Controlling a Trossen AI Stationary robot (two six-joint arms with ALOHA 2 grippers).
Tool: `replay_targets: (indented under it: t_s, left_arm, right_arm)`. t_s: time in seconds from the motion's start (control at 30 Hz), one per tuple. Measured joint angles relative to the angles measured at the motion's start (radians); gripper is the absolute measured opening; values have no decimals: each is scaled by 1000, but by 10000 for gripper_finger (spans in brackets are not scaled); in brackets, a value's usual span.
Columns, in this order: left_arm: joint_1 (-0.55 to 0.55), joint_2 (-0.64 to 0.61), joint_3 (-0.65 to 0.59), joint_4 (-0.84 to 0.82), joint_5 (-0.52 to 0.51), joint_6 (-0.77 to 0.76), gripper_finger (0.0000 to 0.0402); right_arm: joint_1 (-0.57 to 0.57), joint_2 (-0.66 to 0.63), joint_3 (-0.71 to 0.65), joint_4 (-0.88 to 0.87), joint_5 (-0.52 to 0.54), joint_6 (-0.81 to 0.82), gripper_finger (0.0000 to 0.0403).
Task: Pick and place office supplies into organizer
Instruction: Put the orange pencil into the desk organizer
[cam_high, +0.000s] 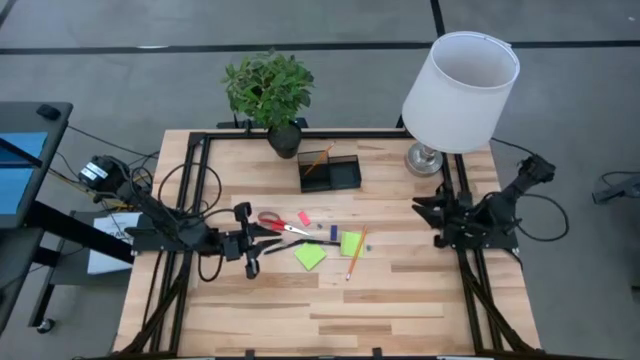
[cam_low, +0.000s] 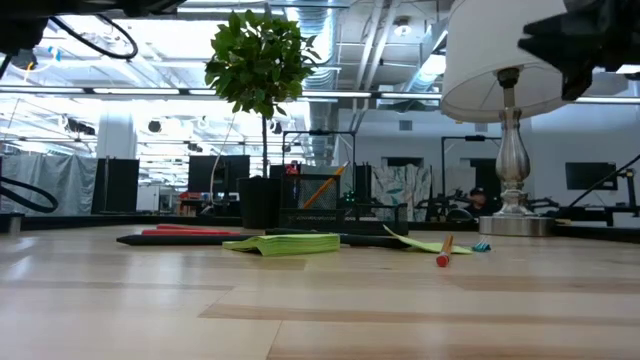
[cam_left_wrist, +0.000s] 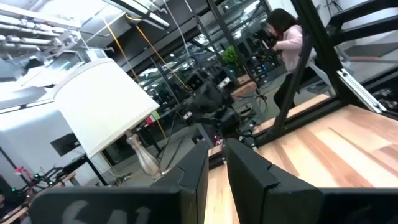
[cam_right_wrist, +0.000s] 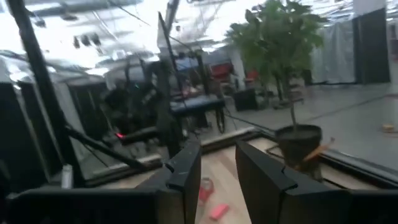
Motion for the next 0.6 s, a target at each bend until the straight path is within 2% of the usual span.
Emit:
replay_targets:
  t_s: [0.17,0.23,0.33,0.47,0.6]
  left_arm:
    - [25,0,0,4,1,5,51]
    - [35,0,0,16,0,25,51]
    - [46,0,0,48,1,44,51]
    - [49,0,1,84,2,41,51]
    - [49,0,1,80,2,10,51]
  right_arm:
    - [-34,114,0,-33,-3,119,98]
    - [-38,168,0,-35,-52,130,98]
    - [-37,248,0,-28,-116,87,98]
    - [-38,317,0,-24,-121,-4,98]
    - [-61,380,0,-23,-119,164,98]
